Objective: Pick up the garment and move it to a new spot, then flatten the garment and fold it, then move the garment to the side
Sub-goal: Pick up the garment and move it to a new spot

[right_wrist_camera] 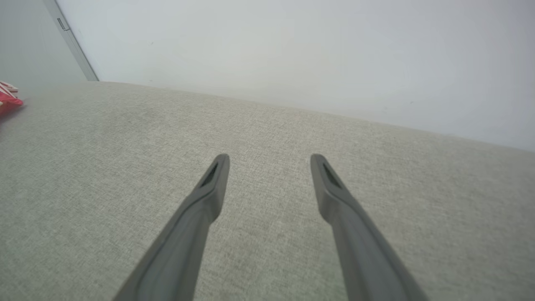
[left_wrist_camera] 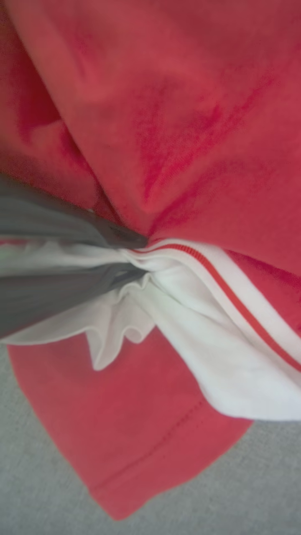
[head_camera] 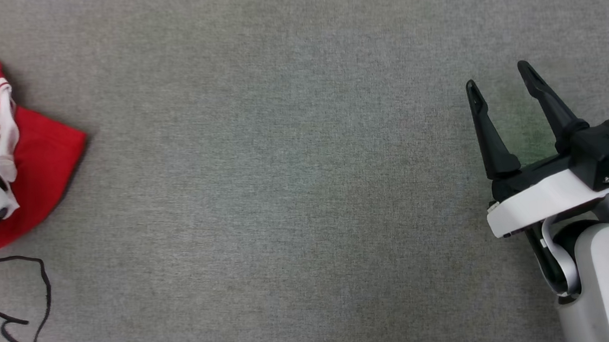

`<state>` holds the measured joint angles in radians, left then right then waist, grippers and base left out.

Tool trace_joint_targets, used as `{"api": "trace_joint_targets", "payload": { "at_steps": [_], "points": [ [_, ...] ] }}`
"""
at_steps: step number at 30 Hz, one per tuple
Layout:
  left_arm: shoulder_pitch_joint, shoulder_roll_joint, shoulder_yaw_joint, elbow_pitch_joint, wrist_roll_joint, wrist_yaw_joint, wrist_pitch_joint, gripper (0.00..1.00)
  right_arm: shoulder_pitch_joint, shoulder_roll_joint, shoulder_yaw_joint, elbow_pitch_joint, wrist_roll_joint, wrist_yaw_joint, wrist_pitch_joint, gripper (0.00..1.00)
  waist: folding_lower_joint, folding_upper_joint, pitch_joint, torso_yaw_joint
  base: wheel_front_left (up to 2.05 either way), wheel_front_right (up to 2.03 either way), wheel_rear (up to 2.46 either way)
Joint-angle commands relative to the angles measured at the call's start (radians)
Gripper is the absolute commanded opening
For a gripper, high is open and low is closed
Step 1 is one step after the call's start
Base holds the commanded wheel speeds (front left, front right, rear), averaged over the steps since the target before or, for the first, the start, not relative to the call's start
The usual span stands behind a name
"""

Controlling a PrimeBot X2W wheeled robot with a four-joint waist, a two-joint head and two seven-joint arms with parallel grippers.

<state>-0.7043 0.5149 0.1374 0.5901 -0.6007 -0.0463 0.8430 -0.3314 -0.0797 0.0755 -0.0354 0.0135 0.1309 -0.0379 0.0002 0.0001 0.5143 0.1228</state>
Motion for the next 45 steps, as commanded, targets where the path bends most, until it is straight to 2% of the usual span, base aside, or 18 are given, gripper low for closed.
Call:
{"api": "trace_joint_targets", "payload": {
  "at_steps": [1,8,9,14,21,28,37,42,45],
  "points": [
    [0.021,-0.021,-0.018,0.007,0.019,-0.005,-0.032,0.0,-0.006,-0.002,-0.002,0.004,-0.002,0.0,-0.007,1.0,-0.0002,-0.0001,-0.023,0.009,0.0,0.0,0.0],
    [-0.036,0.024,-0.05,-0.046,0.138,0.014,-0.287,0.0,0.042,0.01,-0.019,0.04,0.011,0.0,-0.024,1.0,-0.0002,-0.0001,-0.145,0.031,0.0,0.0,0.0],
    [-0.036,0.024,-0.05,-0.046,0.138,0.014,-0.287,0.0,0.042,0.01,-0.019,0.04,0.011,0.0,-0.024,1.0,-0.0002,-0.0001,-0.145,0.031,0.0,0.0,0.0],
    [-0.077,0.032,-0.084,-0.07,0.206,-0.002,-0.47,0.0,0.085,0.02,-0.046,0.057,0.021,0.0,-0.032,1.0,-0.0002,-0.0001,-0.249,0.037,0.0,0.0,0.0],
    [-0.107,0.005,-0.134,-0.099,0.267,-0.008,-0.668,0.0,0.157,0.029,-0.077,0.052,0.033,0.0,-0.027,1.0,-0.0002,-0.0001,-0.373,-0.001,0.0,0.0,0.0],
    [-0.079,-0.104,-0.217,-0.146,0.276,-0.021,-0.747,0.0,0.22,0.03,-0.081,0.023,0.05,0.0,-0.001,1.0,-0.0002,-0.0001,-0.442,-0.097,0.0,0.0,0.0],
    [-0.009,-0.305,-0.352,-0.198,0.231,-0.051,-0.801,0.0,0.261,0.03,-0.073,0.006,0.073,0.0,0.022,1.0,-0.0002,-0.0001,-0.467,-0.261,0.0,0.0,0.0],
    [0.086,-0.386,-0.449,-0.218,0.206,-0.069,-0.82,0.0,0.282,0.031,-0.094,-0.013,0.068,0.0,0.033,1.0,-0.0002,-0.0001,-0.454,-0.294,0.0,0.0,0.0],
    [0.19,-0.408,-0.519,-0.225,0.193,-0.075,-0.823,0.0,0.294,0.031,-0.101,-0.022,0.075,0.0,0.033,1.0,-0.0002,-0.0001,-0.441,-0.297,0.0,0.0,0.0]
  ]
}}
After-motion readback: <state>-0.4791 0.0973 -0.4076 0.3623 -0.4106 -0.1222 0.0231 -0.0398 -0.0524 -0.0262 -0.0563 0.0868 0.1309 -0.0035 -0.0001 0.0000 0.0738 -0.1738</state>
